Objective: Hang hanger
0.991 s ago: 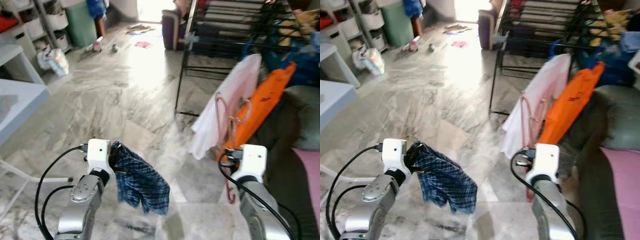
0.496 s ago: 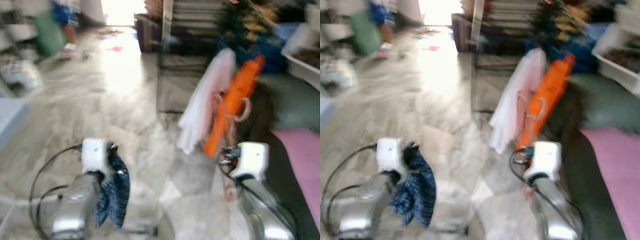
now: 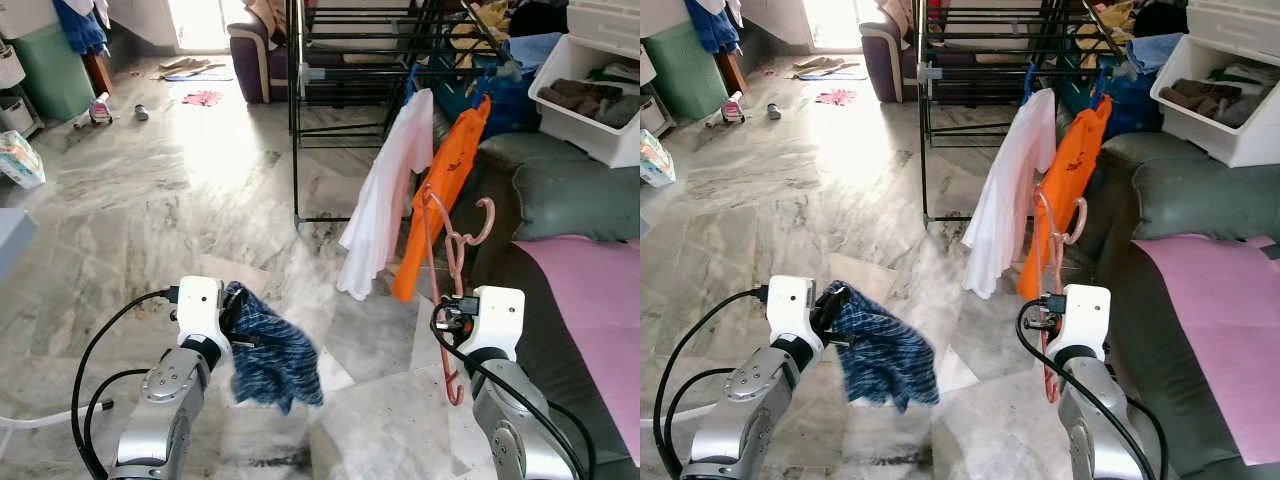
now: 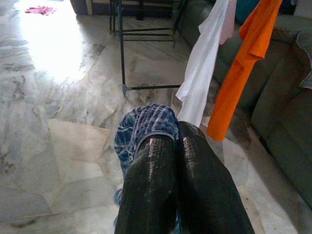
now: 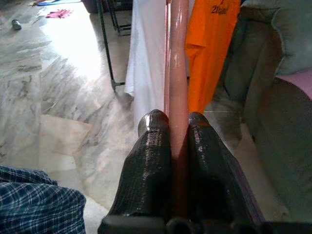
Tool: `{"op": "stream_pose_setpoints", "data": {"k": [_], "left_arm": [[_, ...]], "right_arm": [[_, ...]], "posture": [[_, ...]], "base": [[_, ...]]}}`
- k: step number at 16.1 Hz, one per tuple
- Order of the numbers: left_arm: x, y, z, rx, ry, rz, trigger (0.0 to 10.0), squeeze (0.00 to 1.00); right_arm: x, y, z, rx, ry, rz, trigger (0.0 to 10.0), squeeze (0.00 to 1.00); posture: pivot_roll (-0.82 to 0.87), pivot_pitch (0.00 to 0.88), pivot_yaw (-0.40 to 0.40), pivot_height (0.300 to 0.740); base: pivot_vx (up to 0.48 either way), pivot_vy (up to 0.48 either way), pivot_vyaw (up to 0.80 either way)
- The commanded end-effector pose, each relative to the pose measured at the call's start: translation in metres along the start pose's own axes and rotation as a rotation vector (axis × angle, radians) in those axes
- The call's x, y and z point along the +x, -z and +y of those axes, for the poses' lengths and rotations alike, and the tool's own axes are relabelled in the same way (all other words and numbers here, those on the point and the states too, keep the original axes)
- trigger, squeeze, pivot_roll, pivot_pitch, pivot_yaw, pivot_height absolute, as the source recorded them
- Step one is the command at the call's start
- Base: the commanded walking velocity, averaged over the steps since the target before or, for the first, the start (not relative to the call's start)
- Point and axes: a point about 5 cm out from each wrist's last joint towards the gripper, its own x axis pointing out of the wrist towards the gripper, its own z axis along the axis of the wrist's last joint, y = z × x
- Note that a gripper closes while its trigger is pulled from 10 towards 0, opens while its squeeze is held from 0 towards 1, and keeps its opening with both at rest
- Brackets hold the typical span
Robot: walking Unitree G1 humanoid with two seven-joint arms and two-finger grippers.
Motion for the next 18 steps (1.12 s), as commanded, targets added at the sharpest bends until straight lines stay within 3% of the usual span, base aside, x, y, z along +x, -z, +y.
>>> {"op": "stream_pose_setpoints", "data": {"k": [1, 16, 18], "left_arm": [[-0.0003, -0.0041, 0.0025, 0.011, -0.007, -0.013, 10.0, 0.0], [0.0009, -0.002, 0.0018, 0.02, -0.001, -0.004, 10.0, 0.0], [0.0003, -0.0001, -0.0016, 0.042, 0.014, 0.0, 10.0, 0.0]], "right_arm": [[0.0012, -0.0022, -0.0015, 0.006, 0.008, -0.009, 10.0, 0.0], [0.0019, -0.0019, 0.0011, 0.005, 0.004, -0.012, 10.0, 0.0], [0.0017, -0.0017, 0.0009, 0.003, 0.007, -0.012, 10.0, 0.0]], "posture": [[-0.01, 0.035, -0.002, 0.74], [-0.02, 0.036, 0.001, 0.74], [-0.02, 0.037, 0.002, 0.74]], "base": [[0.0, 0.337, 0.0], [0.0, 0.471, 0.0], [0.0, 0.163, 0.0]]}}
